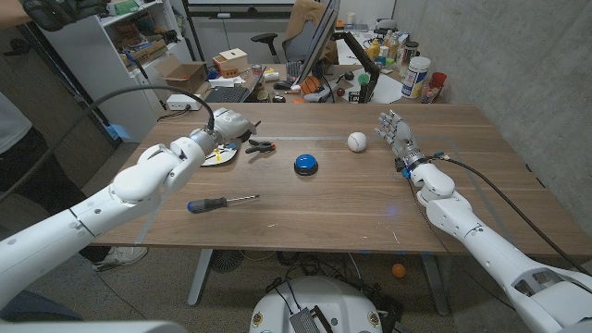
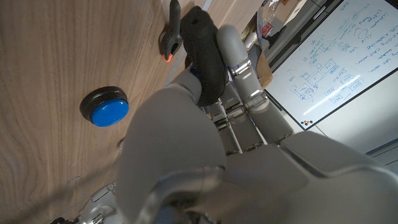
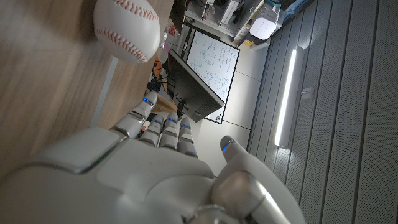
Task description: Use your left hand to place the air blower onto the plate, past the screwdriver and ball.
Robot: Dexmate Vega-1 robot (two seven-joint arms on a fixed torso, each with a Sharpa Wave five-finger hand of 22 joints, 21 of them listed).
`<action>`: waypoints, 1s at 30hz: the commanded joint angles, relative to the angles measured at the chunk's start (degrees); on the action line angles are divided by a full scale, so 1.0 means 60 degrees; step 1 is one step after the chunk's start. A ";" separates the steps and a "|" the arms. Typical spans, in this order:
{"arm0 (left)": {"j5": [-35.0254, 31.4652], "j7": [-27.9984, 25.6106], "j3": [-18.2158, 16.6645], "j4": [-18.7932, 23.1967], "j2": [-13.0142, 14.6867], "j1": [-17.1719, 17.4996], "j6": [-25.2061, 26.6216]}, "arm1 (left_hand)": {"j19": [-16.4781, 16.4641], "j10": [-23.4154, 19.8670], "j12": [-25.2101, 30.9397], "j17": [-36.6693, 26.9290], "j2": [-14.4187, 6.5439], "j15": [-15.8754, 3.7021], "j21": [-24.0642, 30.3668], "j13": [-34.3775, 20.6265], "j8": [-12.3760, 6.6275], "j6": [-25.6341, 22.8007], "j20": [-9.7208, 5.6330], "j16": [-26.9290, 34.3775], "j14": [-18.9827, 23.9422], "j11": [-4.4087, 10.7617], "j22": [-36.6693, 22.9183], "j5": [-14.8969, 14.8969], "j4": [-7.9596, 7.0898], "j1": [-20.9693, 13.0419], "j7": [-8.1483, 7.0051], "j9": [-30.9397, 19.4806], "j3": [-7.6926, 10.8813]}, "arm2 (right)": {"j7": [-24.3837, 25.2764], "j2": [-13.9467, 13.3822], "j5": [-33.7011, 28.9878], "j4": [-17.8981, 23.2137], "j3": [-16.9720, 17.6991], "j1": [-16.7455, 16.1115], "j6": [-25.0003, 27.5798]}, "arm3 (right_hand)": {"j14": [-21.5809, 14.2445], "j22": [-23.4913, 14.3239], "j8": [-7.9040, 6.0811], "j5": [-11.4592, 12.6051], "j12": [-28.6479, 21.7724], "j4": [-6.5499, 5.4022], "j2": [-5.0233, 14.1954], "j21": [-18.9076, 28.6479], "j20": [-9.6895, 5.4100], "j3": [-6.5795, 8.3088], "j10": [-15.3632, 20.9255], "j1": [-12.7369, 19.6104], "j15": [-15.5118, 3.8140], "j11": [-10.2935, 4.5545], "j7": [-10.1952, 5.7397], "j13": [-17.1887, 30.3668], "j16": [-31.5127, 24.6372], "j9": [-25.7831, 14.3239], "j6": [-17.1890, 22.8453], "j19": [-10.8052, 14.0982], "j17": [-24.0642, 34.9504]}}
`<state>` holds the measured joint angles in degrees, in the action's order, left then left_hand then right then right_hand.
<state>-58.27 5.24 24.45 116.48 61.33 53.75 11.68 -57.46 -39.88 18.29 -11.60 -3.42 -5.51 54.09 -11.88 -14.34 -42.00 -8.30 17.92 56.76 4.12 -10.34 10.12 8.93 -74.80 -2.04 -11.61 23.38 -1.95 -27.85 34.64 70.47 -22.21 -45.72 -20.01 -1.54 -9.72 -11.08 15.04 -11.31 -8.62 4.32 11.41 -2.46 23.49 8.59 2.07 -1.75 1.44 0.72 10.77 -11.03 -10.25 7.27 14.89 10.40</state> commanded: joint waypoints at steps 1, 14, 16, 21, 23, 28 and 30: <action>0.0123 -0.0236 -0.0067 -0.0202 0.0184 0.0091 0.0712 | 0.0244 -0.0408 -0.0036 -0.0043 -0.0121 -0.1381 0.0093 -0.0049 0.0004 -0.0153 -0.0292 -0.0036 0.1172 0.0443 -0.0026 0.0065 0.0009 -0.0018 0.0073 -0.0032 0.0011 | 0.0020 0.0015 -0.0035 0.0022 -0.0038 0.0017 0.0059 | -0.0076 -0.0040 0.0023 0.0013 0.0001 0.0009 0.0417 -0.0022 -0.0279 -0.0020 0.0044 -0.0028 -0.0279 -0.0021 -0.0013 0.0047 0.0027 -0.0042 0.0080 0.0046 0.0033; -0.0101 -0.0827 0.0107 -0.0706 0.0578 -0.0011 0.0846 | 0.0280 -0.0368 -0.0124 -0.0055 0.0023 -0.1390 0.0165 -0.0060 0.0032 -0.0265 -0.0349 -0.0070 0.1223 0.0481 -0.0029 0.0032 0.0176 -0.0268 -0.0070 -0.0033 0.0028 | 0.0183 -0.0002 -0.0112 0.0126 -0.0060 0.0001 0.0166 | -0.0105 -0.0040 0.0017 0.0014 -0.0005 0.0009 0.0421 -0.0023 -0.0281 -0.0019 0.0061 -0.0027 -0.0287 -0.0020 -0.0032 0.0046 0.0019 -0.0042 0.0098 0.0043 0.0032; -0.0225 -0.0862 0.0169 -0.0779 0.0682 -0.0026 0.0813 | 0.0301 -0.0319 -0.0155 -0.0058 0.0050 -0.1391 0.0175 -0.0063 0.0043 -0.0269 -0.0364 -0.0079 0.1218 0.0511 -0.0032 0.0025 0.0193 -0.0313 -0.0097 -0.0033 0.0028 | 0.0185 0.0018 -0.0123 0.0090 -0.0075 0.0029 0.0175 | -0.0111 -0.0040 0.0016 0.0015 -0.0006 0.0009 0.0421 -0.0022 -0.0278 -0.0019 0.0064 -0.0027 -0.0282 -0.0024 -0.0027 0.0046 0.0017 -0.0042 0.0102 0.0044 0.0032; -0.0857 -0.1015 0.0419 -0.1049 0.0849 -0.0134 0.0823 | 0.0344 -0.0151 -0.0259 -0.0077 0.0132 -0.1390 0.0225 -0.0072 0.0092 -0.0254 -0.0374 -0.0099 0.1211 0.0499 -0.0044 0.0003 0.0210 -0.0427 -0.0170 -0.0033 0.0009 | 0.0150 0.0102 -0.0179 -0.0054 -0.0151 0.0164 0.0178 | -0.0111 -0.0040 0.0016 0.0014 -0.0007 0.0009 0.0416 -0.0024 -0.0287 -0.0023 0.0069 -0.0029 -0.0284 -0.0038 -0.0022 0.0046 0.0018 -0.0042 0.0103 0.0038 0.0032; -0.1257 -0.1104 0.0575 -0.1216 0.0899 -0.0227 0.0798 | 0.0360 -0.0139 -0.0273 -0.0084 0.0144 -0.1389 0.0238 -0.0075 0.0092 -0.0286 -0.0374 -0.0100 0.1215 0.0521 -0.0047 -0.0001 0.0204 -0.0448 -0.0205 -0.0033 0.0002 | 0.0143 0.0132 -0.0198 -0.0102 -0.0179 0.0214 0.0191 | -0.0111 -0.0040 0.0016 0.0015 -0.0005 0.0009 0.0416 -0.0025 -0.0286 -0.0023 0.0066 -0.0029 -0.0279 -0.0040 -0.0018 0.0046 0.0019 -0.0042 0.0104 0.0036 0.0032; -0.1570 -0.1581 0.0750 -0.1711 0.0825 -0.0401 0.0724 | 0.0400 -0.0300 -0.0242 -0.0109 0.0183 -0.1391 0.0291 -0.0084 0.0073 -0.0434 -0.0370 -0.0102 0.1228 0.0536 -0.0060 -0.0013 0.0184 -0.0514 -0.0235 -0.0035 -0.0026 | 0.0114 0.0220 -0.0246 -0.0281 -0.0256 0.0346 0.0216 | -0.0109 -0.0040 0.0017 0.0015 -0.0008 0.0008 0.0417 -0.0026 -0.0293 -0.0024 0.0073 -0.0029 -0.0276 -0.0027 -0.0023 0.0046 0.0021 -0.0042 0.0104 0.0033 0.0032; -0.1285 -0.1772 0.0704 -0.1926 0.0697 -0.0453 0.0703 | 0.0406 -0.0341 -0.0232 -0.0113 0.0187 -0.1392 0.0303 -0.0086 0.0068 -0.0468 -0.0369 -0.0101 0.1230 0.0554 -0.0063 -0.0015 0.0179 -0.0525 -0.0238 -0.0035 -0.0032 | 0.0114 0.0257 -0.0262 -0.0355 -0.0280 0.0390 0.0219 | -0.0109 -0.0040 0.0017 0.0015 -0.0002 0.0008 0.0417 -0.0028 -0.0294 -0.0024 0.0061 -0.0030 -0.0281 -0.0018 -0.0026 0.0046 0.0021 -0.0042 0.0105 0.0026 0.0032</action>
<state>-63.29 -1.02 26.82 110.09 65.75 52.79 16.37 -57.45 -41.17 16.51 -12.13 -2.26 -5.51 55.53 -12.15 -14.12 -43.93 -8.29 17.48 56.76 7.26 -10.56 9.96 9.74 -77.26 -3.58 -11.57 23.35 -1.14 -27.24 33.62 70.13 -23.13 -44.70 -18.99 -1.85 -9.72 -11.08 15.04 -11.31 -8.62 4.32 11.41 -2.46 23.49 8.59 2.07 -2.06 1.44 0.41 10.77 -11.03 -10.25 7.58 14.89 10.40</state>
